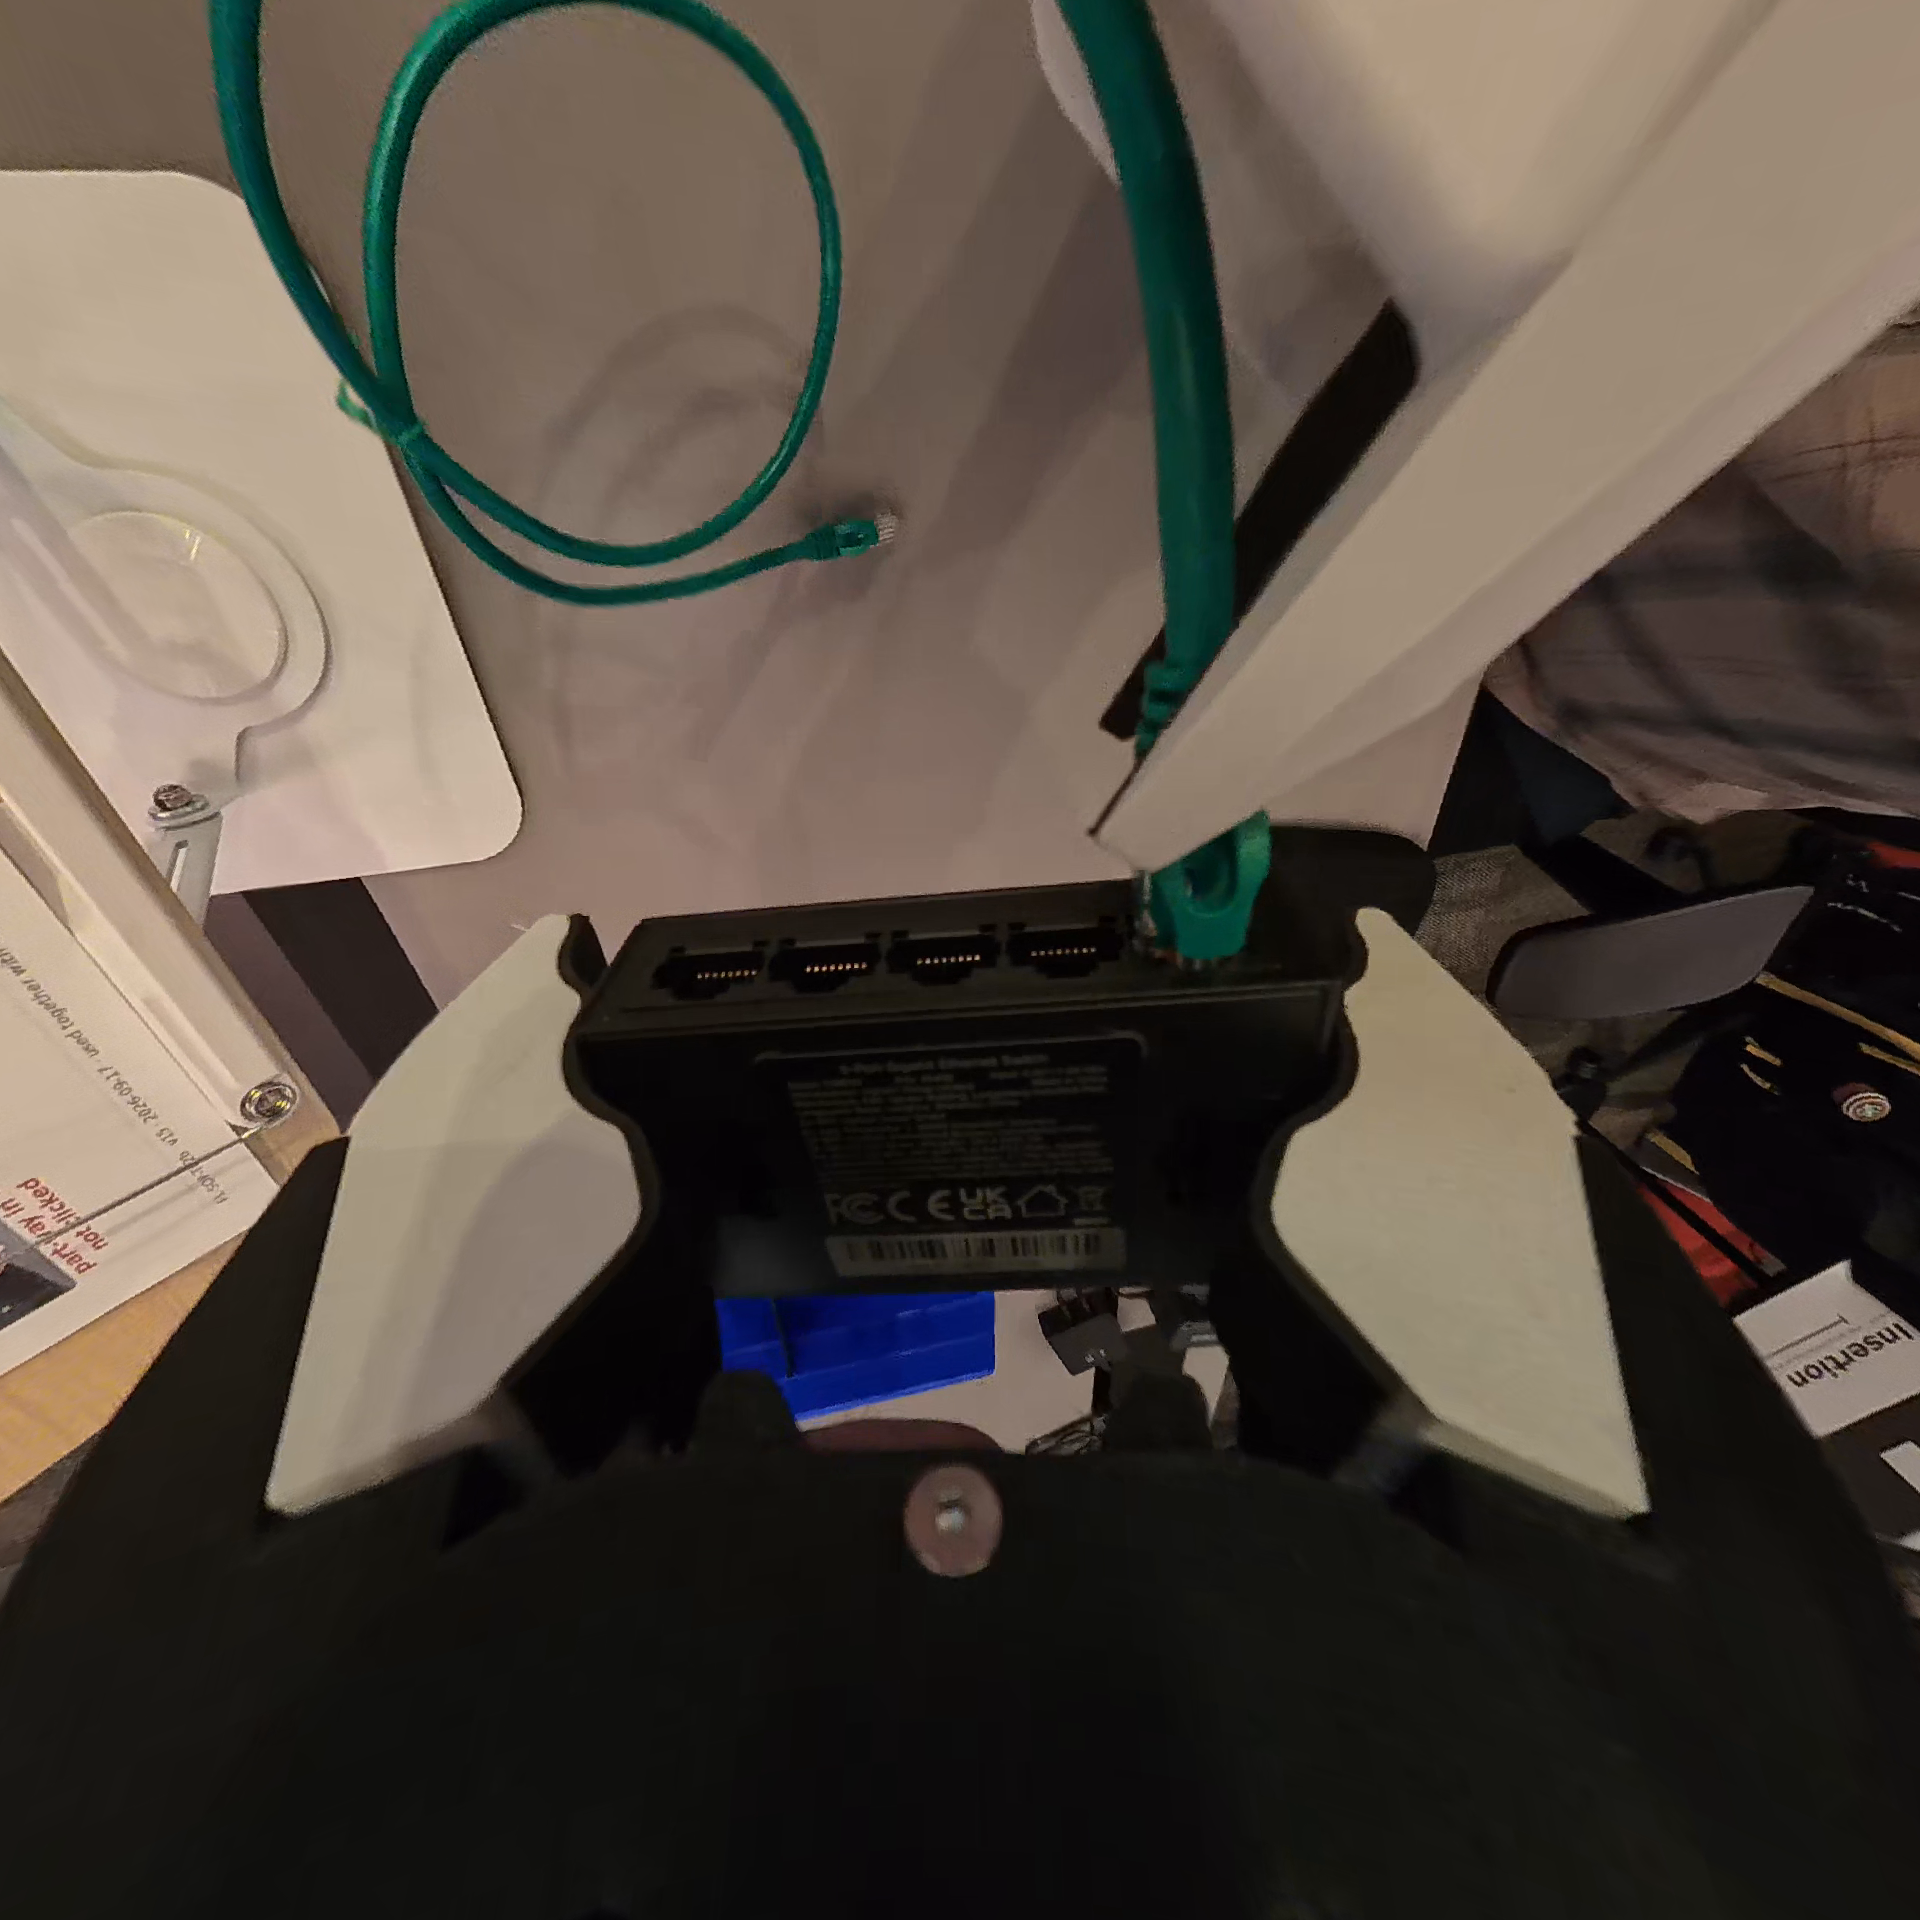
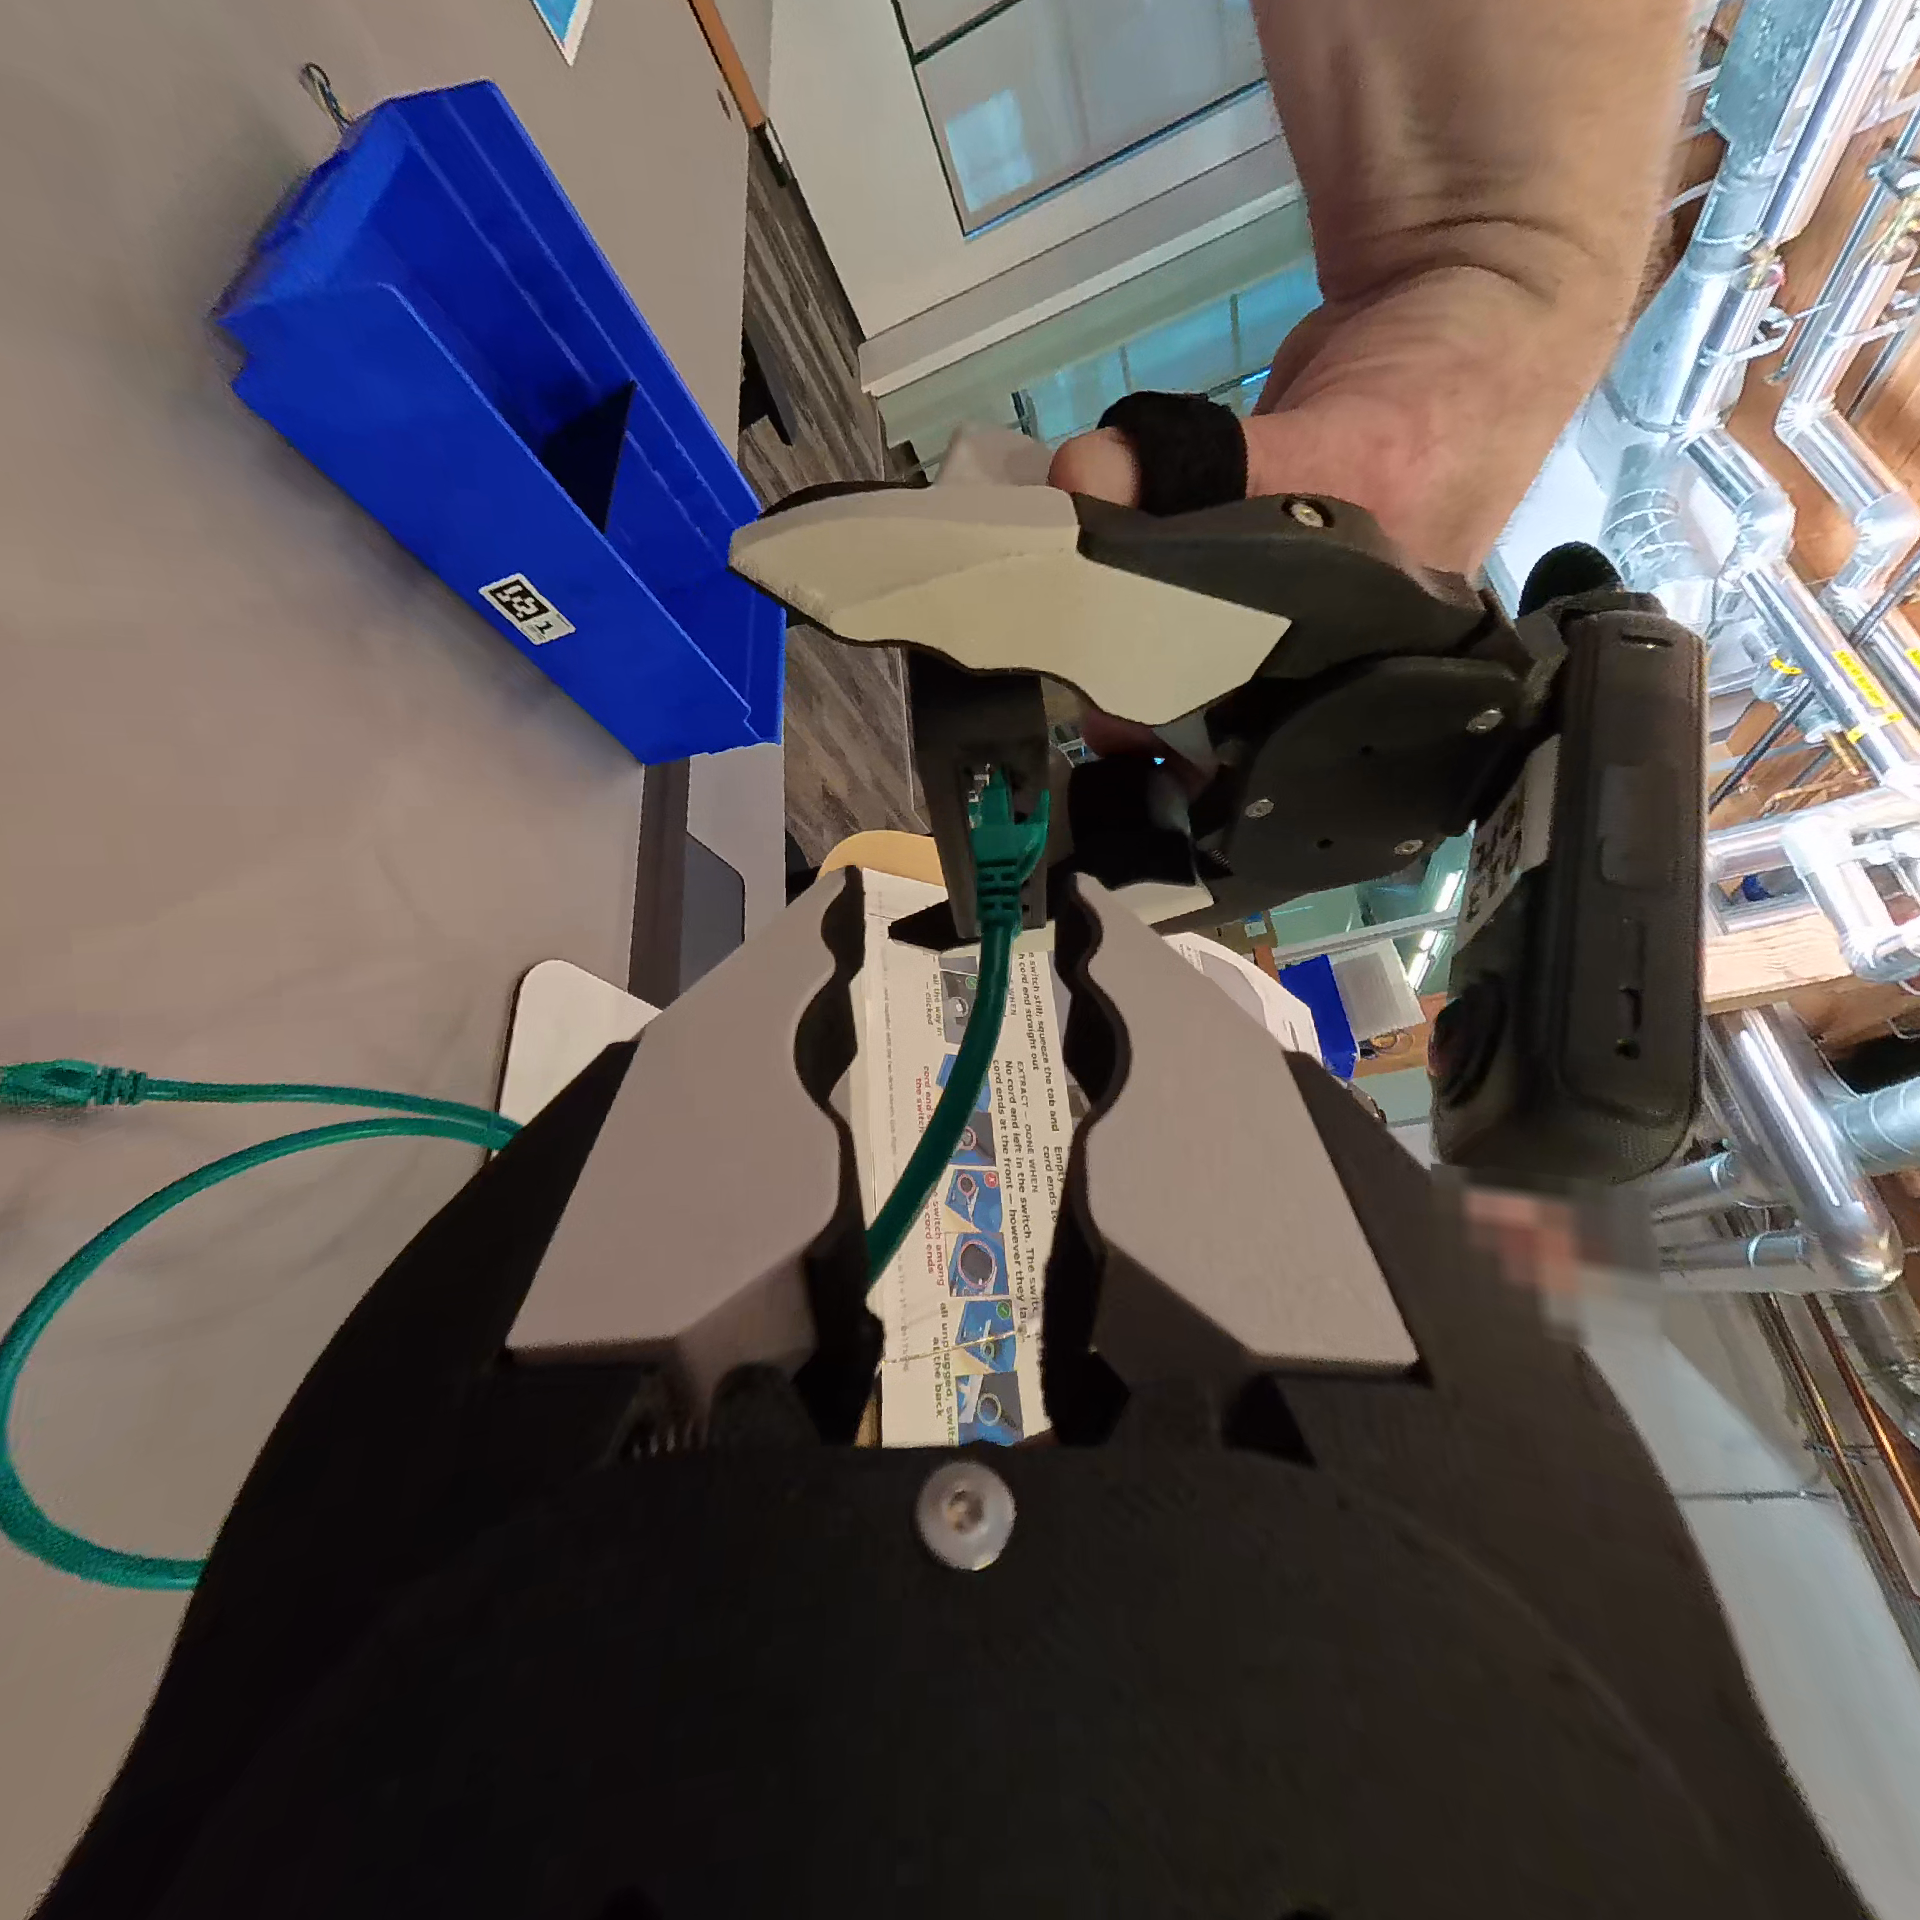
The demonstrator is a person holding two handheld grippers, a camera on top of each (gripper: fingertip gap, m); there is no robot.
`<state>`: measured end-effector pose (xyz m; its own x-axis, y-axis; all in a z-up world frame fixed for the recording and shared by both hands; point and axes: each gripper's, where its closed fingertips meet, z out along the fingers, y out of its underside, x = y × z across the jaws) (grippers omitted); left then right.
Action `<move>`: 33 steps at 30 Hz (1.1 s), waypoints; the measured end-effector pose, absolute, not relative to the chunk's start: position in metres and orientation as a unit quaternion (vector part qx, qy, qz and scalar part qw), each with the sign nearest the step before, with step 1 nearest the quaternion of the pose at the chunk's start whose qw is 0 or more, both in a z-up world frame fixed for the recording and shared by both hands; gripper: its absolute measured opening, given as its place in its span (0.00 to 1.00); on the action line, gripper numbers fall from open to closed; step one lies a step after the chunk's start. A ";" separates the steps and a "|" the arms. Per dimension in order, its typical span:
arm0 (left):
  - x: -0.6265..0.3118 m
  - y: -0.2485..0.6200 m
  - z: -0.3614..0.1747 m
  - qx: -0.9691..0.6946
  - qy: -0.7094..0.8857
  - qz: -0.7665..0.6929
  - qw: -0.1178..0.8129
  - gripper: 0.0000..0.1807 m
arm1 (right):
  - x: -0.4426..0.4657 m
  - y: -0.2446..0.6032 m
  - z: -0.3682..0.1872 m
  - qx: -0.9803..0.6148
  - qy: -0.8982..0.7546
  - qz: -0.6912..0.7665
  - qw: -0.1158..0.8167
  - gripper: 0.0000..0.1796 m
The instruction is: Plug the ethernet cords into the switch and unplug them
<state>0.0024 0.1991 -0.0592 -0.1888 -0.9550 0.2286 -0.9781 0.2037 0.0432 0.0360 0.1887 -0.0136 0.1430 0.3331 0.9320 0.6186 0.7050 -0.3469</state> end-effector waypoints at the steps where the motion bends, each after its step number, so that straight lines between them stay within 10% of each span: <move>1: 0.003 0.198 -0.059 0.629 -0.768 0.054 0.106 0.70 | 0.036 0.189 -0.013 -0.368 -0.645 -0.113 0.660 0.19; 33: -0.039 0.194 -0.103 0.678 -0.728 -0.099 0.006 0.71 | 0.020 0.154 -0.021 -0.323 -0.698 -0.132 0.625 0.19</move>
<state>-0.0395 0.1937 -0.1035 -0.0806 -0.9888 -0.1258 -0.9864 0.0610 0.1527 0.0196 0.1537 -0.0212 -0.0093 0.2867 0.9580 0.6164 0.7560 -0.2202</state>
